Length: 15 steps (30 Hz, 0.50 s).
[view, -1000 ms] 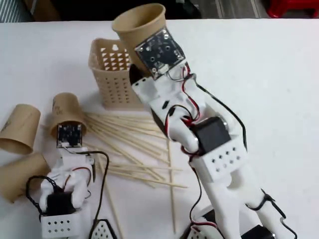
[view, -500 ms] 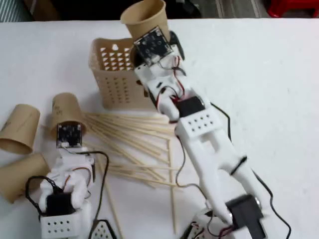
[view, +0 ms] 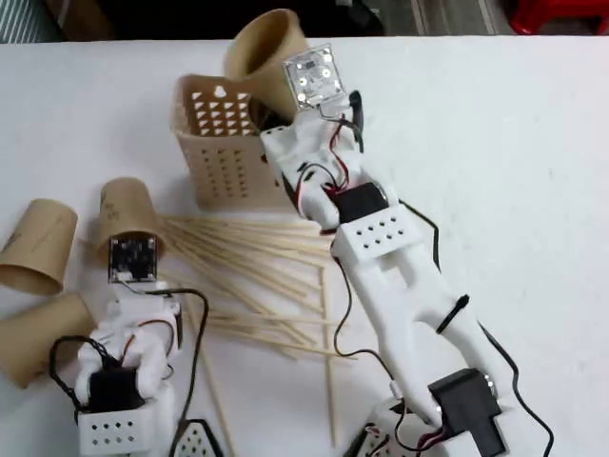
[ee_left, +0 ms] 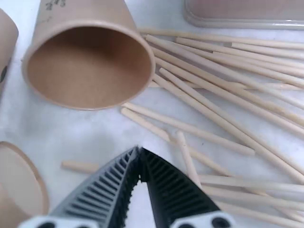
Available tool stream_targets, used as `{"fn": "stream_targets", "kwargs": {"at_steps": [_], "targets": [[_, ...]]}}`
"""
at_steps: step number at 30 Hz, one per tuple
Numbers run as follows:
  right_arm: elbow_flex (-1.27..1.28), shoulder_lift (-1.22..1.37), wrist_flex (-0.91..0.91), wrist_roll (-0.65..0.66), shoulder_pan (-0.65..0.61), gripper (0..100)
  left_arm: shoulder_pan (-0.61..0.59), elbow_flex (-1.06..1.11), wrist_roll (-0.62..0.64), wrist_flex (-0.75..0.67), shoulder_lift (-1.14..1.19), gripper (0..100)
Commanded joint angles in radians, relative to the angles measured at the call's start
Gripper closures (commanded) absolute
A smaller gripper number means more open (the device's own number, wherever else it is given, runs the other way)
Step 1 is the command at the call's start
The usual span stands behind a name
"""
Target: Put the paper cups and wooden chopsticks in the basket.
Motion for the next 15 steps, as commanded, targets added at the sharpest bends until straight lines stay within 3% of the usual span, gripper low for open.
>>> {"fn": "stream_targets", "kwargs": {"at_steps": [1, 15], "targets": [[-0.063, -0.071, 0.028, -0.015, -0.039, 55.4, -0.013, -0.009, -0.009, -0.014, 0.001, 98], [-0.068, -0.140, 0.064, 0.003, -0.056, 55.8, -0.013, -0.009, -0.009, -0.014, 0.001, 98]]}}
